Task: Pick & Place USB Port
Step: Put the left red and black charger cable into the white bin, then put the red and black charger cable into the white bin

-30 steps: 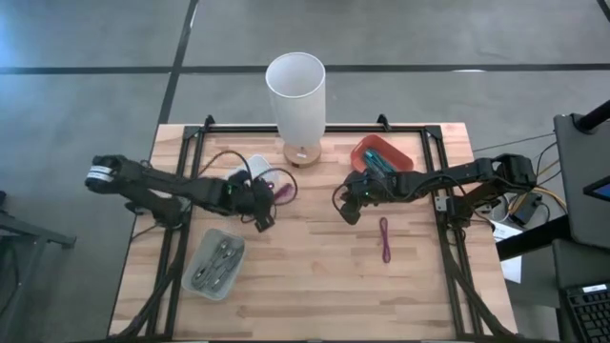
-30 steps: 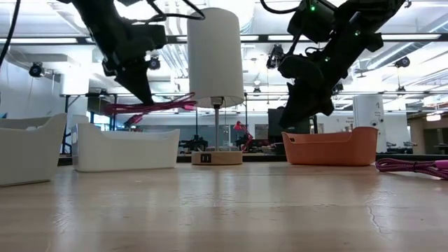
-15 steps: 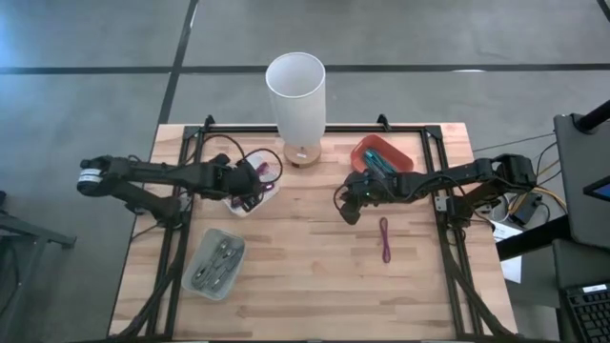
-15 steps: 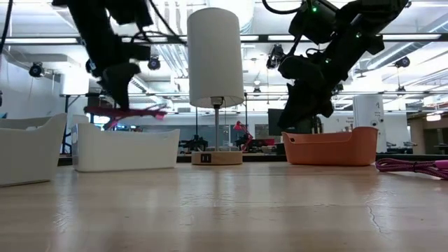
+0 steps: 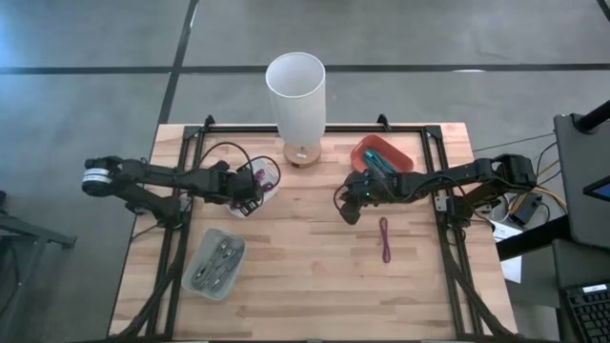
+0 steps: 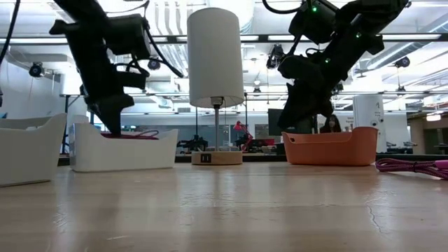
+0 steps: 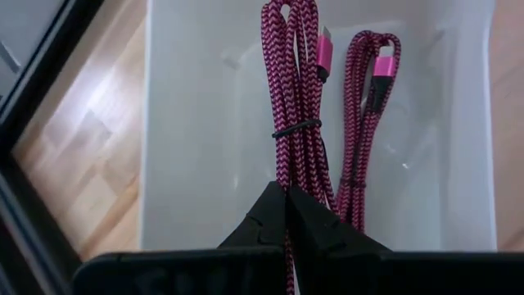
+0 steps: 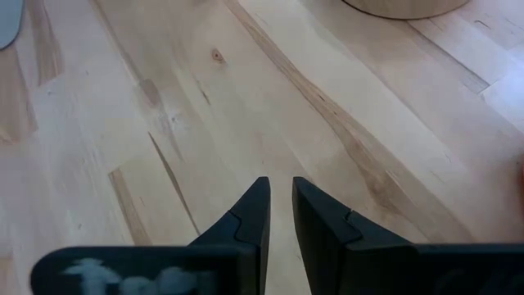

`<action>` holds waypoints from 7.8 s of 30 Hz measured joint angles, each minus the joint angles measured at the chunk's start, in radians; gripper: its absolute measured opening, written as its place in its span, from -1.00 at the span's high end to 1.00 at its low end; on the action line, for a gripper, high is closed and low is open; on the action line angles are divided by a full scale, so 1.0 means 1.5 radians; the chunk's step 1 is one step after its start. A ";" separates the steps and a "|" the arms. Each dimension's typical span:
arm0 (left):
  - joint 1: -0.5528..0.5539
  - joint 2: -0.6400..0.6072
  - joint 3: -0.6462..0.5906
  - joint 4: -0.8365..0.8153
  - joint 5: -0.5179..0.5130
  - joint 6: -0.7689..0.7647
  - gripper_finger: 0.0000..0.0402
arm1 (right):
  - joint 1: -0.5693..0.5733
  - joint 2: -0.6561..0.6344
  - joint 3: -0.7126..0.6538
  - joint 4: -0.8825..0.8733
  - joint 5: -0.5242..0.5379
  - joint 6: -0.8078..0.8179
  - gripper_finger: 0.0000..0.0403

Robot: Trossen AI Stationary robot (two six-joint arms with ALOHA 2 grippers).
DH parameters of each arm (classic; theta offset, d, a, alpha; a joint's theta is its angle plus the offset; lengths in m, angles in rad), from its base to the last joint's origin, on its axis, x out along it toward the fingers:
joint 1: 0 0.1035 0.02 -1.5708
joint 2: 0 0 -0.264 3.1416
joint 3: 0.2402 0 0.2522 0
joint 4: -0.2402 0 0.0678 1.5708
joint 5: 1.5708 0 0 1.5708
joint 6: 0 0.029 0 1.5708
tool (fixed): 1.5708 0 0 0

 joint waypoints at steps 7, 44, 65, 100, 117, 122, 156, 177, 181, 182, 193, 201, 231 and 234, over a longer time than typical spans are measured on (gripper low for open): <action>0.006 0.000 -0.039 0.064 0.018 0.012 0.98 | 0.000 0.000 0.000 0.000 0.000 0.000 0.74; 0.021 0.000 -0.074 0.097 0.031 0.013 0.76 | 0.000 0.000 0.000 0.000 0.000 0.000 0.74; 0.021 0.000 -0.074 0.125 0.031 0.014 0.53 | 0.000 0.000 0.000 0.000 -0.006 0.036 0.74; 0.021 0.000 -0.074 0.125 0.031 0.024 0.53 | 0.147 -0.001 0.088 -0.446 -0.043 0.349 0.74; 0.021 0.000 -0.074 0.127 0.031 0.041 0.53 | 0.147 -0.001 0.027 -0.481 -0.052 0.463 0.74; 0.021 0.000 -0.074 0.127 0.031 0.039 0.53 | 0.147 -0.001 0.027 -0.481 -0.052 0.493 0.74; 0.021 0.000 -0.074 0.128 0.031 0.037 0.53 | 0.147 -0.003 -0.065 -0.425 -0.023 0.602 0.48; 0.020 -0.005 -0.068 0.204 0.086 0.057 0.53 | 0.147 0.001 -0.006 -0.085 0.073 0.242 0.95; 0.019 -0.006 -0.030 0.214 0.099 0.074 0.53 | 0.145 0.000 -0.006 0.079 0.126 0.094 0.95; 0.018 -0.006 -0.019 0.214 0.099 0.078 0.53 | 0.145 0.000 -0.006 0.111 0.142 0.062 0.96; -0.034 -0.007 0.021 0.487 0.268 0.229 0.53 | 0.140 0.000 -0.006 0.273 0.195 -0.077 0.94; -0.063 -0.005 -0.013 0.670 0.315 0.257 0.53 | 0.140 0.000 -0.006 0.311 0.195 -0.074 0.92; -0.073 0.189 -0.052 0.993 0.272 0.173 0.53 | 0.133 0.169 0.063 0.584 0.248 -0.183 0.91; -0.073 0.185 -0.054 0.989 0.256 0.166 0.53 | 0.133 0.169 0.064 0.582 0.248 -0.182 0.91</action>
